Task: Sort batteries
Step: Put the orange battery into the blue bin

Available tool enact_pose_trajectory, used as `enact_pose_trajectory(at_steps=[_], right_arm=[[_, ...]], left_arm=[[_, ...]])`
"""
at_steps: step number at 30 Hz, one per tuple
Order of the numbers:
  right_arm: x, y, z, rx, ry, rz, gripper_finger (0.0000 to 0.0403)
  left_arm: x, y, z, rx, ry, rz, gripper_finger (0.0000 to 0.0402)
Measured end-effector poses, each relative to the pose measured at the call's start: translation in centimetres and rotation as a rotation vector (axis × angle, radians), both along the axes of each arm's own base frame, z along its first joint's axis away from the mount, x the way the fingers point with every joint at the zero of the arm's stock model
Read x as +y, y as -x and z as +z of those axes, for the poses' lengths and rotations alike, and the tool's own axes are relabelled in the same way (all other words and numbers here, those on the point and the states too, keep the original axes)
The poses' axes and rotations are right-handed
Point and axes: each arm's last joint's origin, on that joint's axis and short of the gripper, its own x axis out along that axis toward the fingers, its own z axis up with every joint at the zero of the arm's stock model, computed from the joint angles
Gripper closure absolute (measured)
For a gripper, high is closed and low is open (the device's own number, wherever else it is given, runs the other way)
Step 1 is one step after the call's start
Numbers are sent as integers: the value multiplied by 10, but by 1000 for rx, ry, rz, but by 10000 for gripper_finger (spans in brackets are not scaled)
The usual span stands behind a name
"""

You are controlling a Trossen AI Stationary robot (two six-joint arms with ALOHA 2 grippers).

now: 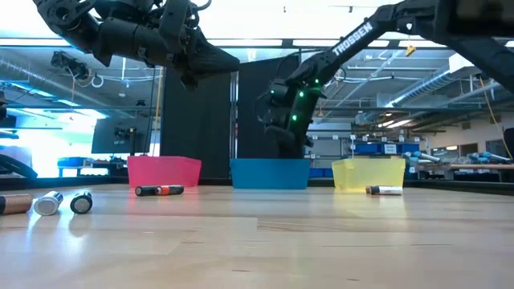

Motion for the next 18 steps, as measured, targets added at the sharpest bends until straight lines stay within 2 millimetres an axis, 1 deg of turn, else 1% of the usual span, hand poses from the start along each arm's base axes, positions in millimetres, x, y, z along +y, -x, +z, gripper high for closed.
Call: enact_pose_trajectory(at_steps=[2,10,15,18], right_arm=[[-1,-1,-6,6,-15,2,346],[-6,5,-10,9,-33,-13,346],[-9,6,-24,32,-52,-21,346],[-9,6,-28,33,-62,-17,346]], left_arm=[[0,0,0,0,0,0,337],[0,0,0,2,1,0,337],[0,0,-1,8,2,-1,337],[0,0,-1,12,5,0,337]])
